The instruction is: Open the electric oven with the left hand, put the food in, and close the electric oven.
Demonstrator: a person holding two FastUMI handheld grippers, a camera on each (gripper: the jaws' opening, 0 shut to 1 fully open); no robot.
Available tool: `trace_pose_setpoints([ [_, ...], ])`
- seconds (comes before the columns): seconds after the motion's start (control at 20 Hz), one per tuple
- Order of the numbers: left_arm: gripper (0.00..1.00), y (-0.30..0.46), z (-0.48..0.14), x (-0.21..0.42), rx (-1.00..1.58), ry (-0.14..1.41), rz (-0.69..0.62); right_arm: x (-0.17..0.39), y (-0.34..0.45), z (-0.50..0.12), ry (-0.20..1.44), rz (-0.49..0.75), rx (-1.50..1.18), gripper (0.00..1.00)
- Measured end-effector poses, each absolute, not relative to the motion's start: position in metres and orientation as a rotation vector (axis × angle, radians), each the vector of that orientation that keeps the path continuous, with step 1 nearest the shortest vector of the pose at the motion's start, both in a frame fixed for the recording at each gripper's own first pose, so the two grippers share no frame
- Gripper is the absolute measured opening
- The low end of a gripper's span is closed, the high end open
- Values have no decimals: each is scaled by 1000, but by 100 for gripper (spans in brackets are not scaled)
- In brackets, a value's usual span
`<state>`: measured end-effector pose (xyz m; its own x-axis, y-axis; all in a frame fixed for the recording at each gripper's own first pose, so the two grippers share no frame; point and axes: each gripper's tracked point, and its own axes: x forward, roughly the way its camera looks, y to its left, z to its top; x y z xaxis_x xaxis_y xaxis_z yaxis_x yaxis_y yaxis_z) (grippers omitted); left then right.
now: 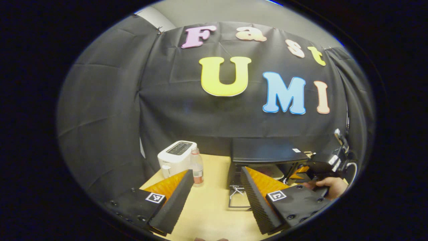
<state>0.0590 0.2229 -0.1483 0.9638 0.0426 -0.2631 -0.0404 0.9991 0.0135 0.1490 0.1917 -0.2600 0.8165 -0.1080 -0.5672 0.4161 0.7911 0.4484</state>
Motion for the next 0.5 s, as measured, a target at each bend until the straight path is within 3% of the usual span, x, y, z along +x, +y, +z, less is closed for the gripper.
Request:
trace_pose_setpoints([
  [0.2, 99, 184, -133, 76, 26, 224, -11, 123, 145, -172, 322, -165, 259, 37],
  [0.25, 95, 176, -122, 78, 42, 189, -22, 114, 132, -149, 267, -147, 208, 37],
  [0.3, 99, 164, -113, 81, 54, 164, -42, 104, 122, -129, 220, -133, 170, 37],
  [0.4, 92, 141, -104, 83, 68, 141, -82, 84, 110, -96, 146, -100, 114, 36],
  [0.5, 93, 118, -96, 82, 76, 126, -116, 64, 99, -66, 80, -76, 55, 36],
])
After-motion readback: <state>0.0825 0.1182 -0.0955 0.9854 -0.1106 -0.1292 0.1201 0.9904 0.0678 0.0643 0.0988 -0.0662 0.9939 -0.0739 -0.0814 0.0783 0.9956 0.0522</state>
